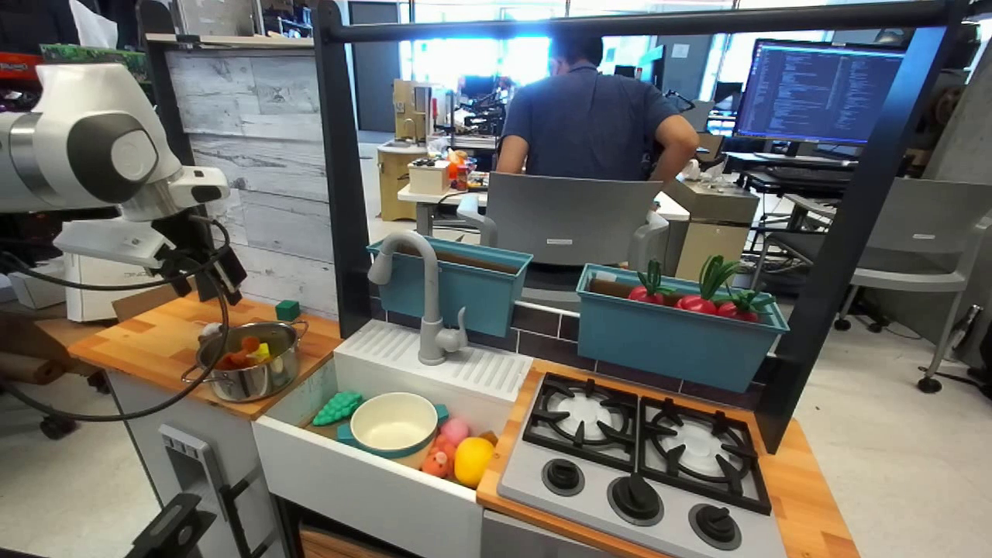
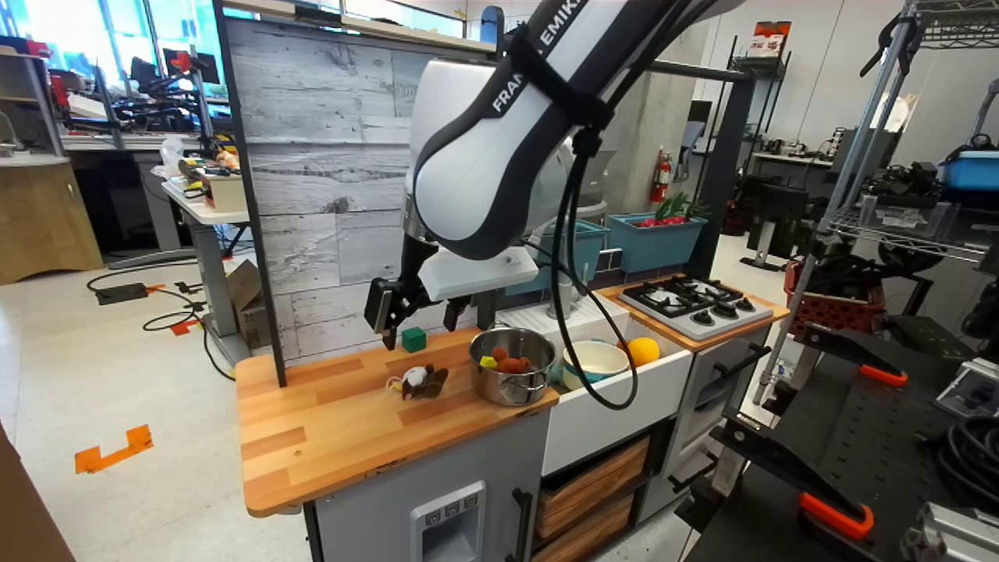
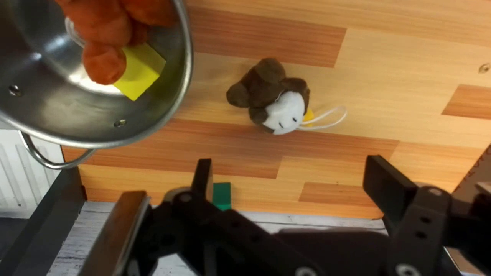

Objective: Pick up the brown toy and place it on the stove

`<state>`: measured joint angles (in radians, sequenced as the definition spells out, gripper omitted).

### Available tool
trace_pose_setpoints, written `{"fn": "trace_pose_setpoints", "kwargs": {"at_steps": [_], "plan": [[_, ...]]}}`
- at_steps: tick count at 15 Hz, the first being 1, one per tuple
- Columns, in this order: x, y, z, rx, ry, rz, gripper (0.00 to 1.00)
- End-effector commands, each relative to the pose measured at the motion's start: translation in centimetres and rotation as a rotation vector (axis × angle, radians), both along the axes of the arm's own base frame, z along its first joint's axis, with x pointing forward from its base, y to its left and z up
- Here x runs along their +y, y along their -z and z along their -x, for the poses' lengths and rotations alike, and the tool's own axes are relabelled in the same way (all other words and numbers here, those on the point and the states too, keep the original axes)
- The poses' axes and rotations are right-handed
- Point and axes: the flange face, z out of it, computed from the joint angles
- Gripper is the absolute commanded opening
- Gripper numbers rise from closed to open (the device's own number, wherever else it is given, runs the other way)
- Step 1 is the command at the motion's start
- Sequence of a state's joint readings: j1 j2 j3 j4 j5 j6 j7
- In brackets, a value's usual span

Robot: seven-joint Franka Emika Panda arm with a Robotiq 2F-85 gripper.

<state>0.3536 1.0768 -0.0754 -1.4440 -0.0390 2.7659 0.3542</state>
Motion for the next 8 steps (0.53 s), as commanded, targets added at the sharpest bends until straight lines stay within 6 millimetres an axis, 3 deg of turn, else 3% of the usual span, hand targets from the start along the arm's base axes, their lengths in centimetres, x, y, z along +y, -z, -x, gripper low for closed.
{"fn": "trace_pose_setpoints", "kwargs": {"at_steps": [1,8], "plan": [[0.0,1.2,-1.9,0.163,-0.057,-0.065,1.00],[-0.7,3.4,-3.0,0.333,-0.074,-0.067,1.00]]}}
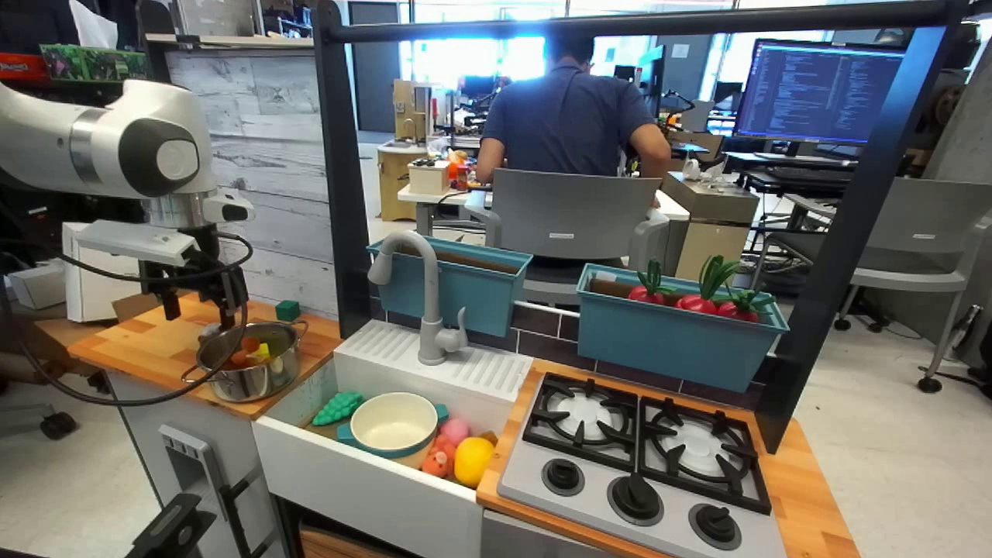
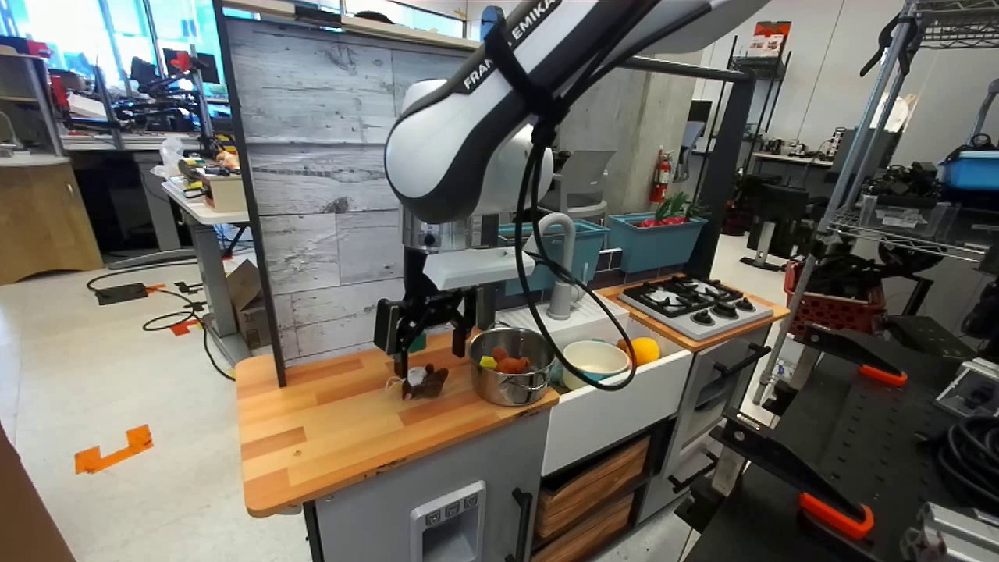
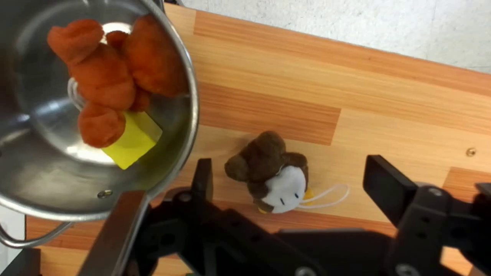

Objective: Pick up the brown toy and place it on the stove

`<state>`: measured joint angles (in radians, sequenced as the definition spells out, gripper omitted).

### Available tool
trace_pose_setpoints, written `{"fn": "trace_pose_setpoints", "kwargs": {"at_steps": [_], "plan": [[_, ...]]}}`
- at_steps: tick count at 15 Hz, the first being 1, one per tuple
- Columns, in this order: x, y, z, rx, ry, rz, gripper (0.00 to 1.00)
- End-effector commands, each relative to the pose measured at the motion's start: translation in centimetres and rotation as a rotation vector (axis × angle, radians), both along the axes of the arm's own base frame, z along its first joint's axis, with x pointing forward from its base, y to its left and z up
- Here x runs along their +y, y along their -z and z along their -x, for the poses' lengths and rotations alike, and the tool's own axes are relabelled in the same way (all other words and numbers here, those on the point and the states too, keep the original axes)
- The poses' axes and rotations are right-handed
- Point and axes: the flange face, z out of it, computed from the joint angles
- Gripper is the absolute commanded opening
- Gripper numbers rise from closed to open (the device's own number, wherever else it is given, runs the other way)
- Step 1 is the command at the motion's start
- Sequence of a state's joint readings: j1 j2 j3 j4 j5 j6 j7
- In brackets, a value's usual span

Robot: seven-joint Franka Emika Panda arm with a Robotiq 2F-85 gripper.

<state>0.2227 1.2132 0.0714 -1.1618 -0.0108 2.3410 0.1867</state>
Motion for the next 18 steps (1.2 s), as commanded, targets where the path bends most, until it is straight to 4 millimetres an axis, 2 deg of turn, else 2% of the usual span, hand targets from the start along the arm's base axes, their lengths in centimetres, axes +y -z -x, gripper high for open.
{"fn": "trace_pose_setpoints", "kwargs": {"at_steps": [1,7,8,9,18], "plan": [[0.4,1.1,-1.2,0.030,0.003,-0.020,1.00],[1.1,3.1,-1.7,0.008,0.015,-0.009,1.00],[1.2,3.4,-1.6,0.013,0.015,-0.008,0.91],[1.2,3.6,-1.6,0.020,0.010,-0.004,0.74],[1.8,3.5,-2.2,0.018,0.008,0.002,0.05]]}}
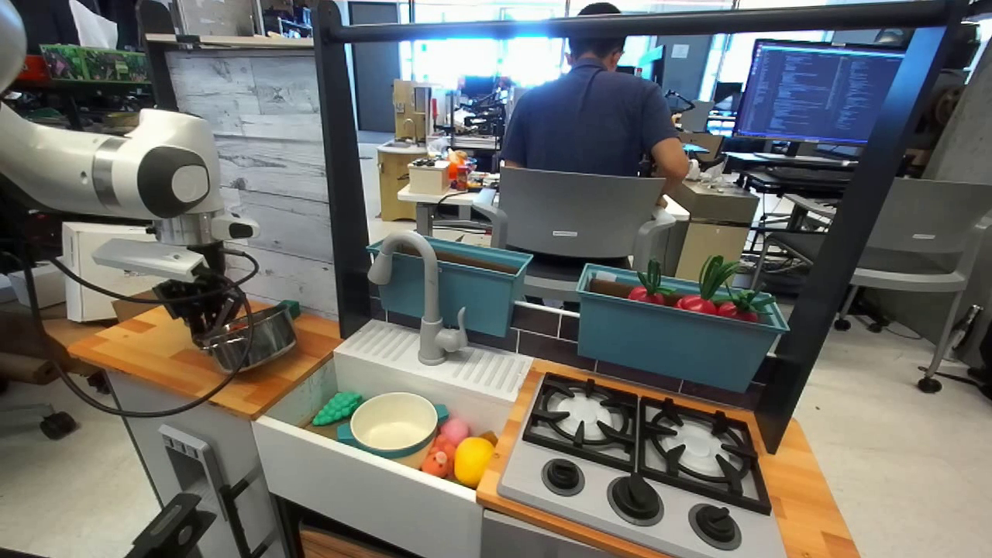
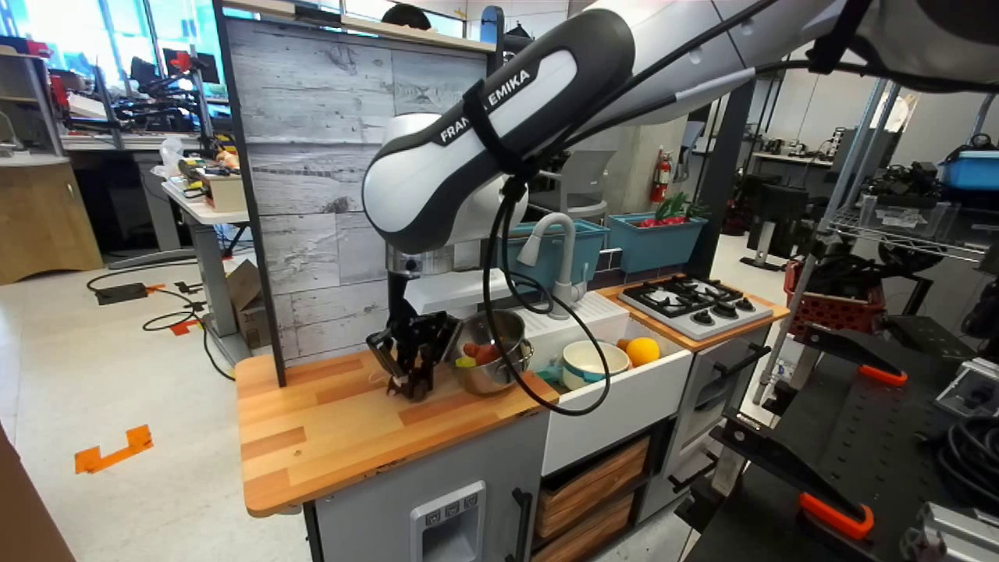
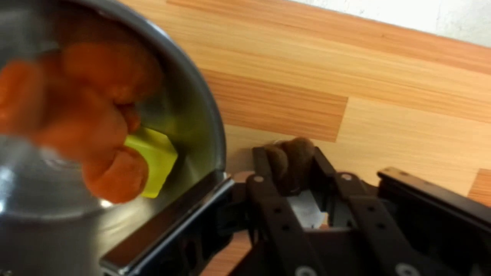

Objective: Pick up the brown toy and place it on the stove

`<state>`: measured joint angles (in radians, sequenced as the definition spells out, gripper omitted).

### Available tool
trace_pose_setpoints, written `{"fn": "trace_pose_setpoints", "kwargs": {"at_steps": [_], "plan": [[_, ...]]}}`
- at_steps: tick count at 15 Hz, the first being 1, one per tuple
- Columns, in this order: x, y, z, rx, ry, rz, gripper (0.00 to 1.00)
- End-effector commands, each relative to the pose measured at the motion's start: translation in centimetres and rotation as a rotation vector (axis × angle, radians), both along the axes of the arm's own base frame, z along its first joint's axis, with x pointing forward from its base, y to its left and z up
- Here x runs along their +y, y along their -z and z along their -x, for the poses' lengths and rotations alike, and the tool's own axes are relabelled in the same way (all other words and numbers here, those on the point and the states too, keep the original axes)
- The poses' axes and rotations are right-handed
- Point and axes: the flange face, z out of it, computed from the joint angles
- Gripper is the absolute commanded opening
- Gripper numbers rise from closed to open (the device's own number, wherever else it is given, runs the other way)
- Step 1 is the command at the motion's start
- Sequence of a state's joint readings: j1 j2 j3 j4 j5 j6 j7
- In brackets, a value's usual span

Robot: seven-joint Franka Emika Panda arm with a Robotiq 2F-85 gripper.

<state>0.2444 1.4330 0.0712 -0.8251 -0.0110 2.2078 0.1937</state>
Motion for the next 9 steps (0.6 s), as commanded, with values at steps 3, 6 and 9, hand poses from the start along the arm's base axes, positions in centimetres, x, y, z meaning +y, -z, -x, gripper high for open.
{"fn": "trace_pose_setpoints", "kwargs": {"at_steps": [3,6,9], "plan": [[0.3,-0.4,-0.7,-0.016,0.009,-0.007,0.00],[0.2,-1.1,-1.1,-0.039,0.011,-0.013,0.01],[0.1,-1.7,-1.5,-0.063,0.012,-0.019,0.02]]}}
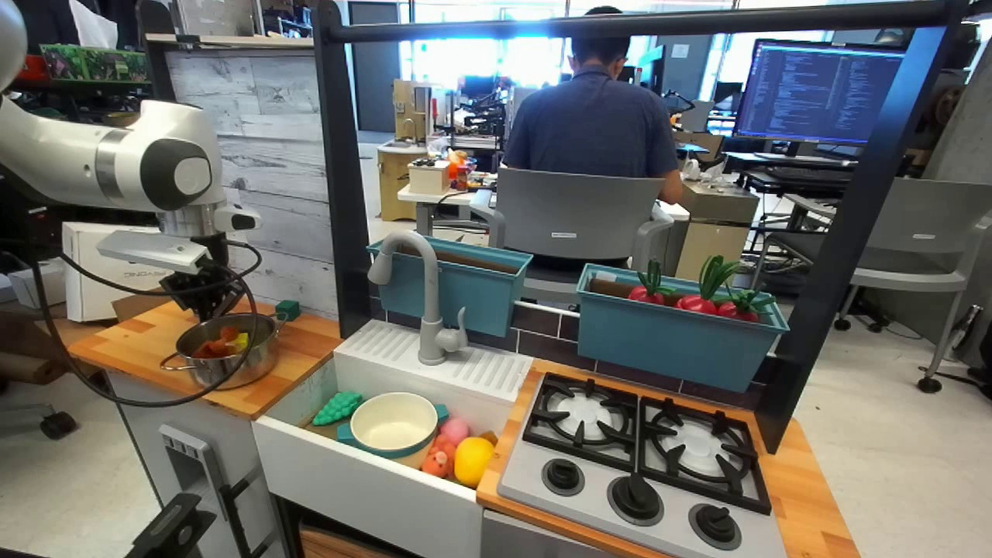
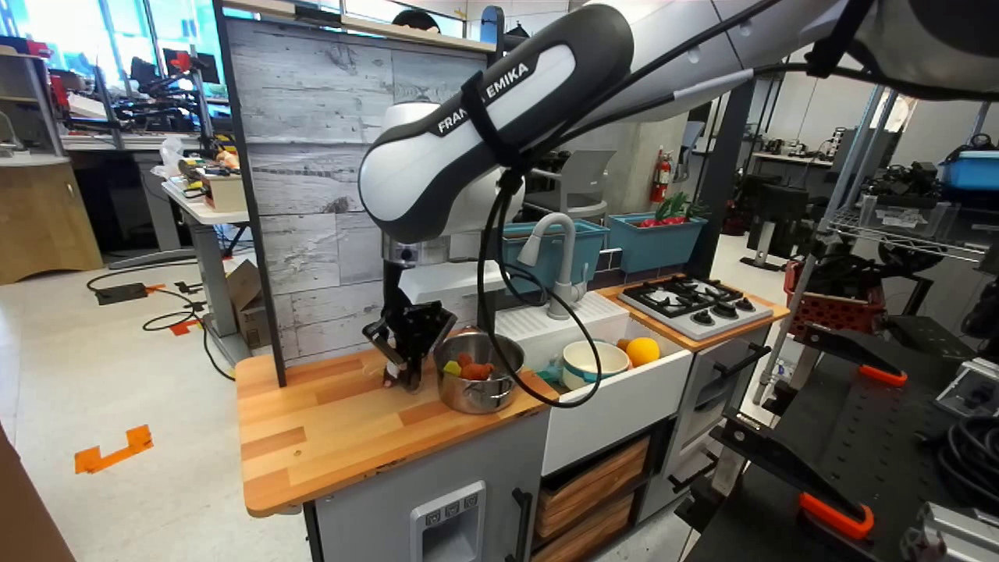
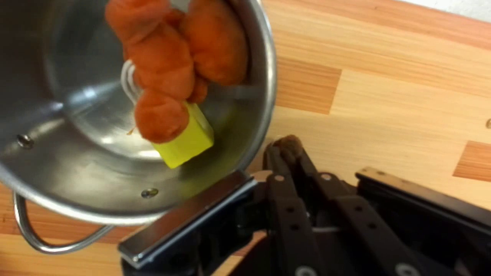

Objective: Pick up the brown toy and place it on the stove

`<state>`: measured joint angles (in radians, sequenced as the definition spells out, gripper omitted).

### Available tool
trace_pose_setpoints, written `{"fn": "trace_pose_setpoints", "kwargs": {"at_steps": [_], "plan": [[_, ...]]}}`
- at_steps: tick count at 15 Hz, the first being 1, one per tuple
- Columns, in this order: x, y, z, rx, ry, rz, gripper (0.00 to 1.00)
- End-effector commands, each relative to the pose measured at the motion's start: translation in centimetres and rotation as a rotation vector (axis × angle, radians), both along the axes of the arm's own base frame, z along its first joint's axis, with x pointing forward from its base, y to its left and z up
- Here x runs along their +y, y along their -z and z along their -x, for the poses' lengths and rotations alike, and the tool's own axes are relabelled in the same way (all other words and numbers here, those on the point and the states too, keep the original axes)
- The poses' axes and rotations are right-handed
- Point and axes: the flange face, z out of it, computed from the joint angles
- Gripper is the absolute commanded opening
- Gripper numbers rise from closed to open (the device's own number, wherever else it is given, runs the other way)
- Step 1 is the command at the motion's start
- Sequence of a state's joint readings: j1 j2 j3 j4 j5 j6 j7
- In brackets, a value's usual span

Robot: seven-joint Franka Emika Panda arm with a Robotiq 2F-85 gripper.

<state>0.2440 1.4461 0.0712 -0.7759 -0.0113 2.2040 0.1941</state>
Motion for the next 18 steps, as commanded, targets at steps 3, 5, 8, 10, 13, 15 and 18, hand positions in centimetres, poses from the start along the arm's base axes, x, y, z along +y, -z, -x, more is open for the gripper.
{"fn": "trace_pose_setpoints", "kwargs": {"at_steps": [3,5,8,10,13,15,18], "plan": [[0.0,-1.0,-0.9,-0.069,0.011,-0.015,0.02],[-0.1,-1.4,-1.1,-0.095,0.012,-0.022,0.02],[-0.2,-2.2,-1.5,-0.140,0.013,-0.034,0.02],[-0.4,-3.2,-1.7,-0.177,0.023,-0.042,0.02],[-1.3,-4.9,-0.8,-0.163,-0.017,-0.034,0.02],[-2.1,-5.8,0.0,-0.129,-0.042,-0.021,0.02],[-3.6,-7.3,1.0,-0.132,-0.019,0.001,0.02]]}}
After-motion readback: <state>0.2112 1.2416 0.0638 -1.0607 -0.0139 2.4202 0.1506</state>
